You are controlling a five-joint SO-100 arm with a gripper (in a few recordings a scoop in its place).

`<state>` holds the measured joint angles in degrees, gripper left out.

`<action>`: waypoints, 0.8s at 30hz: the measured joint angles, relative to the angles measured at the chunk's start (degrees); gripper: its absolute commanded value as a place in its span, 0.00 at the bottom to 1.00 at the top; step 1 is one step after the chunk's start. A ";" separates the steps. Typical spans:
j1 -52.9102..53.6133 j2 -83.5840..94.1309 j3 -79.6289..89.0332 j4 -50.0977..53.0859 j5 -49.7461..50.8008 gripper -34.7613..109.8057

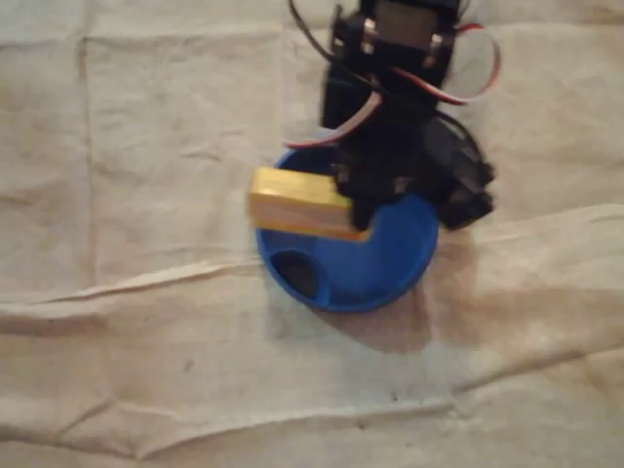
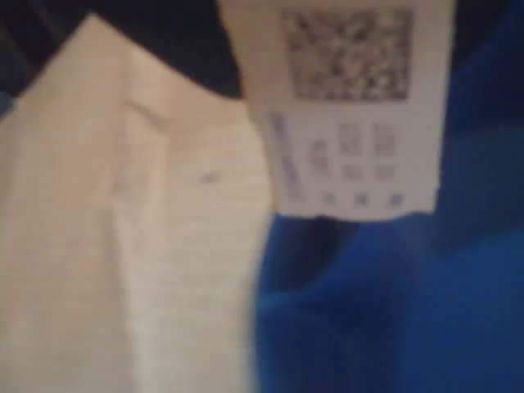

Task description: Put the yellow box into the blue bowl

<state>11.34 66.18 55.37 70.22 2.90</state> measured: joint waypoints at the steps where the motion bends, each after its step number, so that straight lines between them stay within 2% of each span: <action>1: -0.35 0.00 0.00 0.44 0.00 0.28; 7: -1.76 -0.35 0.00 1.23 0.00 0.38; 12: -2.55 -0.35 0.00 1.23 0.00 0.43; 21: -2.20 -0.35 0.00 1.23 -0.09 0.43; 24: -2.29 -0.35 0.00 1.23 -0.09 0.39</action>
<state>9.05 65.83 55.37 71.46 2.81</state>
